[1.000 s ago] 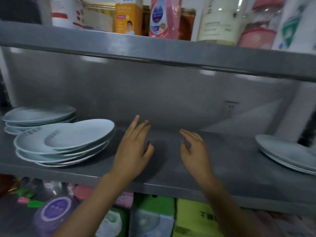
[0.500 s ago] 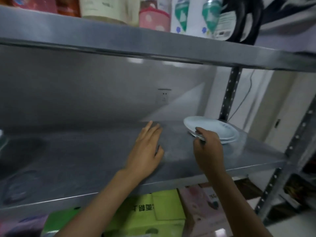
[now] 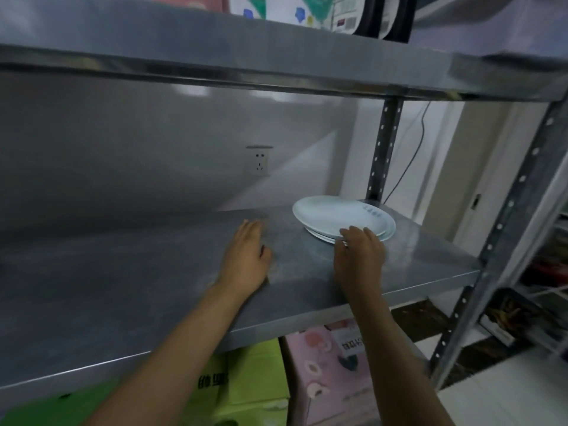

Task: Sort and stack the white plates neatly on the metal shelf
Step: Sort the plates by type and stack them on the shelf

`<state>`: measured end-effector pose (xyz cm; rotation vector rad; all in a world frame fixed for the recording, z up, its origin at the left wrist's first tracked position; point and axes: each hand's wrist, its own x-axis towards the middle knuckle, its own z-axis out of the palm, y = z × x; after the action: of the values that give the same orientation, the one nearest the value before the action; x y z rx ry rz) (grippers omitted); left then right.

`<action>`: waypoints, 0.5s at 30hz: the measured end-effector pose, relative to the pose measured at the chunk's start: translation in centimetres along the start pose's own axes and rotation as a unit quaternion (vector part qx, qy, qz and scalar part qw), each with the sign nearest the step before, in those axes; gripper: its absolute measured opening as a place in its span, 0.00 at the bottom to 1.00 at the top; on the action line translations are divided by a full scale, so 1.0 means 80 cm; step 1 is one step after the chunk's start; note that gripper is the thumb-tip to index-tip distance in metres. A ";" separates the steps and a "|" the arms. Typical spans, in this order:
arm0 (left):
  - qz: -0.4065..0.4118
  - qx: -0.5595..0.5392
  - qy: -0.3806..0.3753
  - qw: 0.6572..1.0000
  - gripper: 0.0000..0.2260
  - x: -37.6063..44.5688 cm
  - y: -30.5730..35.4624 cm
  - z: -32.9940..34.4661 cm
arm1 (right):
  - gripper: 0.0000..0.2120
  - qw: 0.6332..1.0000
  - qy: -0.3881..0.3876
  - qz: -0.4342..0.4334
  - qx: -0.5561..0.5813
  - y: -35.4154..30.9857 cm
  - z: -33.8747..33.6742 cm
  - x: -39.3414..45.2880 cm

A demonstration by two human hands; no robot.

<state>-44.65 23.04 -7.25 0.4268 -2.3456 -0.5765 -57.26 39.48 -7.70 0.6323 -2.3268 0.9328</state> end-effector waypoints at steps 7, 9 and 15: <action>-0.002 -0.020 0.013 1.000 0.24 -0.002 -0.001 -0.002 | 0.08 0.999 0.031 -0.002 0.017 0.001 0.000 0.006; 0.005 -0.021 0.012 1.000 0.23 -0.004 0.000 -0.003 | 0.10 0.998 0.037 0.014 0.039 0.000 0.000 0.009; 0.014 -0.048 0.015 0.999 0.22 -0.014 0.002 -0.010 | 0.06 0.994 0.067 0.005 0.084 -0.009 -0.017 0.000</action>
<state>-43.37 23.43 -7.24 0.3564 -2.2807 -0.6615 -56.42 39.97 -6.50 0.6046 -2.1506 1.1495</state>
